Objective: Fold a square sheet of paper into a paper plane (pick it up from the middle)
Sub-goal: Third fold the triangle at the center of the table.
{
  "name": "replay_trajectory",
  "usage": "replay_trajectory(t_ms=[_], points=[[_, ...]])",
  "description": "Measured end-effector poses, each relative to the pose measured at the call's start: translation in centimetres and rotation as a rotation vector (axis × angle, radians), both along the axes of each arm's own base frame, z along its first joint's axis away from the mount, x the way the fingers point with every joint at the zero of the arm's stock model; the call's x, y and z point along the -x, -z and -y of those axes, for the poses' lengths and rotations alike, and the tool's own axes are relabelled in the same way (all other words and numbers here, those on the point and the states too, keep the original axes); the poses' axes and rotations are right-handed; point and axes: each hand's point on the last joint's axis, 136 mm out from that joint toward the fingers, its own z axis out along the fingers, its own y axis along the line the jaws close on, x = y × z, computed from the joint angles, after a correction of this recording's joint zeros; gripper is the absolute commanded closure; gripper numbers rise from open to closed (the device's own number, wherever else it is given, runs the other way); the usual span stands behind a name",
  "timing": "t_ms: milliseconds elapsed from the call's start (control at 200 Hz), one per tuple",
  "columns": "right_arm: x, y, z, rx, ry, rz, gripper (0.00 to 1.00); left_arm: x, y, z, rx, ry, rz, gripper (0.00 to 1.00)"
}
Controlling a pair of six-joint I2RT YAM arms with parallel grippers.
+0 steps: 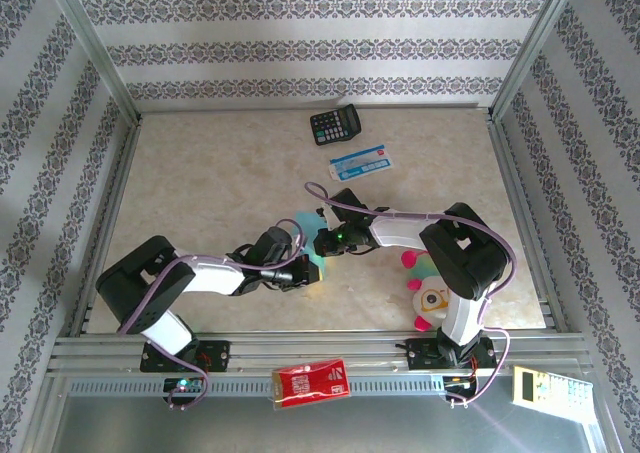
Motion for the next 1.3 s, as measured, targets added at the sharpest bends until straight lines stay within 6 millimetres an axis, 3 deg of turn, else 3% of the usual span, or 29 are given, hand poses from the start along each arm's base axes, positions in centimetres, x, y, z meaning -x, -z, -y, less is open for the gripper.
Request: replay_trajectory(t_ms=[220,570,1299], points=[[0.0,0.0,0.0,0.0,0.0,0.0,1.0,-0.8,-0.4,0.7,0.013,-0.003,0.021,0.94],[0.0,0.0,0.0,0.0,0.0,0.0,1.0,-0.8,0.7,0.7,-0.01,-0.005,0.0,0.93],[0.0,0.0,0.0,-0.002,0.0,0.002,1.0,-1.3,1.1,1.2,0.001,-0.002,0.007,0.92]])
